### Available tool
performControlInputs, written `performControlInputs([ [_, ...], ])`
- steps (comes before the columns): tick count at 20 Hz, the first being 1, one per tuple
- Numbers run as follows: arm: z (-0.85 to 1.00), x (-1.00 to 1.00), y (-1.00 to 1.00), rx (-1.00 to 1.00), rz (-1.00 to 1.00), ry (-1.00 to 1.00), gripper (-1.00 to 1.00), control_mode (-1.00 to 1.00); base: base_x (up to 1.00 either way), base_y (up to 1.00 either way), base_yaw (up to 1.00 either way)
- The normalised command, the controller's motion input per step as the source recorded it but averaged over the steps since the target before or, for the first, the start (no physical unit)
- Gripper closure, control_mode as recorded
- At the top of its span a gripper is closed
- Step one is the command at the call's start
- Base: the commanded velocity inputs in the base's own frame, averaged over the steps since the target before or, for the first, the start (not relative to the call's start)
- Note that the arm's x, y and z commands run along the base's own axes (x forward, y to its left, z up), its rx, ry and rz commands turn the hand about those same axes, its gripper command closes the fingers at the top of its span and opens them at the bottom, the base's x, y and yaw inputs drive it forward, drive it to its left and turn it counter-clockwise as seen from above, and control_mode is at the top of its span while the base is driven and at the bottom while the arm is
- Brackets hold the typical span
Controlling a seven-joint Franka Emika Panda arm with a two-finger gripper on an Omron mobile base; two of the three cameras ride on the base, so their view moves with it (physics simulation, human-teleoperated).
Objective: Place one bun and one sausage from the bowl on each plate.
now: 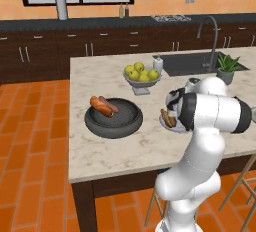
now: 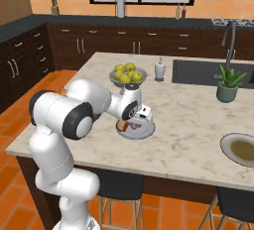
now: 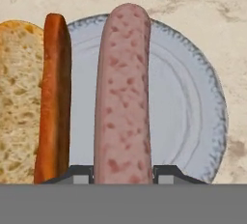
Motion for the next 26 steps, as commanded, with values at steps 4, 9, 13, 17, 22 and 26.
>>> performControlInputs([
  [4, -0.43, 0.01, -0.09, 0.01, 0.0, 0.0, 1.0, -1.0, 0.0, 0.0, 0.0],
  [9, -0.12, 0.14, -0.24, 0.01, 0.01, 0.0, 1.0, -1.0, 0.0, 0.0, 0.0],
  [13, -0.02, 0.3, -0.02, 0.0, 0.0, 0.0, 1.0, -1.0, 0.0, 0.0, 0.0],
  [17, 0.0, 0.05, 0.0, 0.0, -0.01, -0.01, 1.0, -1.0, 0.0, 0.0, 0.0],
  [22, 0.0, 0.01, 0.0, 0.0, -0.01, 0.0, -1.0, -1.0, 0.0, 0.0, 0.0],
  [26, 0.0, 0.0, 0.0, 0.0, 0.0, 0.0, -1.0, -1.0, 0.0, 0.0, 0.0],
])
